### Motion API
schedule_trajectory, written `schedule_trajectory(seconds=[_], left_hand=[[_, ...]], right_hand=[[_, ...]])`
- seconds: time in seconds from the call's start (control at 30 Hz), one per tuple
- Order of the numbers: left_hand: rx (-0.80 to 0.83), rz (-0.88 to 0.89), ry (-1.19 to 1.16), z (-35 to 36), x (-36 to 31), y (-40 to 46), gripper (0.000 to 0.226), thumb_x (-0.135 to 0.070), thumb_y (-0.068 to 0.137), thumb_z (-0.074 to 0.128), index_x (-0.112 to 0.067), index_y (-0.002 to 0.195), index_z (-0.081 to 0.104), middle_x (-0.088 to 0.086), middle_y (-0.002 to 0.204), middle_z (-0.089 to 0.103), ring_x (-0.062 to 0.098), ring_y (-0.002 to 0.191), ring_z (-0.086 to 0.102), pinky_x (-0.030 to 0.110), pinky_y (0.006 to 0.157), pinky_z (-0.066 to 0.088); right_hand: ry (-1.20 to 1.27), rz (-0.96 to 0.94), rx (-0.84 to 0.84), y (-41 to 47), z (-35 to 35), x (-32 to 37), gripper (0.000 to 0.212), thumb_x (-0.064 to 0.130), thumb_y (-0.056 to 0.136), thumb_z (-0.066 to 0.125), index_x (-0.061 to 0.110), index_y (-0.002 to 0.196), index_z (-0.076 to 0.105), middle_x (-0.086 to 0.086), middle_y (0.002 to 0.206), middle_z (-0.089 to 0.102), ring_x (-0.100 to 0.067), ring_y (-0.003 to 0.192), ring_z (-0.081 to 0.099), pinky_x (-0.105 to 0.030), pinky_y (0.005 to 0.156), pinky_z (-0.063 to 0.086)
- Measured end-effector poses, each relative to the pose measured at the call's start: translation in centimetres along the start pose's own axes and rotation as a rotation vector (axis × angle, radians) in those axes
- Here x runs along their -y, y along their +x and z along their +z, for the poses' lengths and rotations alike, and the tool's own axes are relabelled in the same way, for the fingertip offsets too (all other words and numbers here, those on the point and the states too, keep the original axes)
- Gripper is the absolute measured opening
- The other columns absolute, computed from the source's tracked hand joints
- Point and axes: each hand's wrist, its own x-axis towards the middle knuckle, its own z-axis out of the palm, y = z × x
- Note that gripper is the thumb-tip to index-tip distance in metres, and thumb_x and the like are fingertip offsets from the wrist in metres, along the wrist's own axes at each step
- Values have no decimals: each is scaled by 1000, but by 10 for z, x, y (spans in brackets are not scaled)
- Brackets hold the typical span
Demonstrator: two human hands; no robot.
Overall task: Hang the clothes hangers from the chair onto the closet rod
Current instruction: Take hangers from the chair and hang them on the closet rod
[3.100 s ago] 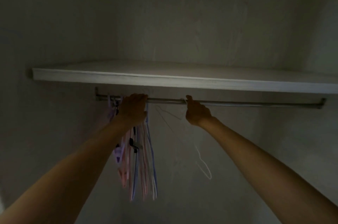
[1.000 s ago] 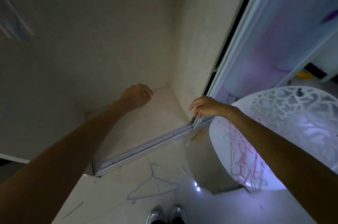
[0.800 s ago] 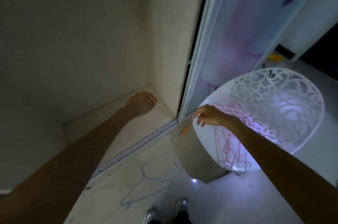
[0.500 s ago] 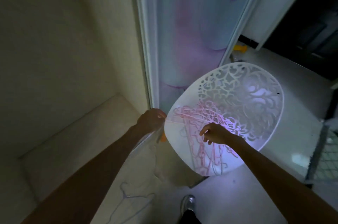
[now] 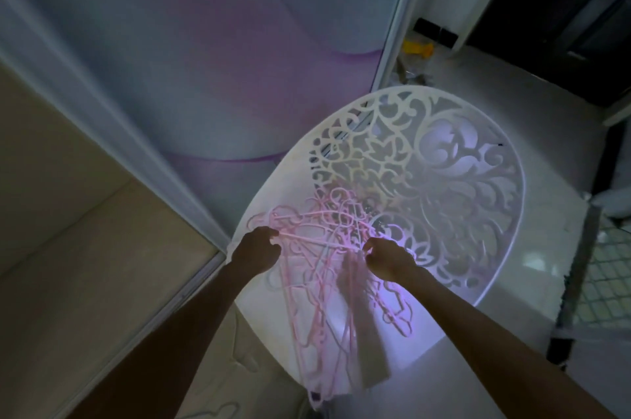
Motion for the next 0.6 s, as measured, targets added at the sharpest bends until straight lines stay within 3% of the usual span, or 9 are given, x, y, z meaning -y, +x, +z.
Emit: schedule_trajectory(seconds=[0.1, 0.17, 0.23, 0.27, 0.33, 0.4, 0.47, 0.53, 0.6], left_hand=[[-45, 99, 219, 22, 11, 35, 59, -35, 90, 31, -14, 145, 35, 7, 156, 25, 20, 144, 24, 29, 116, 21], [-59, 109, 346, 40, 19, 56, 58, -39, 92, 35, -16, 146, 34, 6, 156, 23, 22, 145, 23, 34, 115, 27], [-108, 180, 402, 55, 24, 67, 54, -42, 91, 33, -15, 132, 56, 11, 141, 50, 27, 132, 47, 37, 100, 45], [-81, 225, 417, 64, 27, 71, 53, -44, 89, 32, -16, 118, 66, 12, 123, 65, 29, 115, 62, 38, 86, 54], [-109, 274, 401, 85, 42, 80, 38, -42, 82, 43, -21, 108, 62, 12, 103, 73, 30, 94, 71, 42, 70, 60], [-185, 299, 365, 88, 41, 76, 51, -29, 69, 67, -18, 117, 54, 15, 115, 68, 32, 104, 66, 47, 75, 58], [-319, 239, 315, 88, 40, 74, 78, -22, 60, 82, -13, 131, 50, 16, 137, 52, 35, 126, 50, 52, 96, 48], [-417, 105, 231, 80, 33, 70, 94, -30, 62, 84, -11, 142, 38, 14, 151, 33, 35, 139, 32, 52, 108, 32], [-498, 33, 127, 75, 29, 68, 99, -34, 64, 83, -7, 144, 31, 15, 153, 26, 35, 141, 27, 49, 111, 27]], right_hand=[[7, -4, -54, 44, 11, -7, 34, 21, 93, 40, 12, 124, 52, -11, 134, 52, -26, 123, 51, -35, 100, 44], [-16, 27, -58, 70, 26, -12, 37, 26, 94, 40, 10, 127, 47, -13, 134, 49, -28, 124, 49, -36, 99, 43], [-62, 70, -33, 82, 43, -15, 45, 34, 94, 44, 9, 131, 41, -13, 136, 46, -30, 126, 46, -38, 100, 40], [-99, 80, -23, 85, 54, -16, 51, 38, 94, 45, 9, 134, 38, -12, 138, 44, -30, 128, 44, -39, 101, 39], [-220, 28, -82, 88, 70, -18, 53, 42, 93, 45, 11, 136, 37, -11, 138, 44, -31, 129, 40, -39, 101, 38], [-263, -48, -194, 88, 79, -21, 39, 38, 95, 40, 13, 124, 50, -11, 126, 55, -30, 122, 45, -37, 92, 43], [-196, -111, -315, 90, 83, -28, 31, 34, 96, 39, 13, 103, 60, -10, 106, 66, -30, 110, 53, -36, 80, 46], [-121, -201, -429, 89, 82, -33, 27, 30, 93, 49, 10, 81, 61, -12, 84, 68, -33, 93, 58, -36, 70, 46], [-95, -268, -543, 84, 79, -37, 29, 27, 87, 58, 11, 63, 55, -12, 62, 61, -33, 76, 58, -35, 63, 43]])
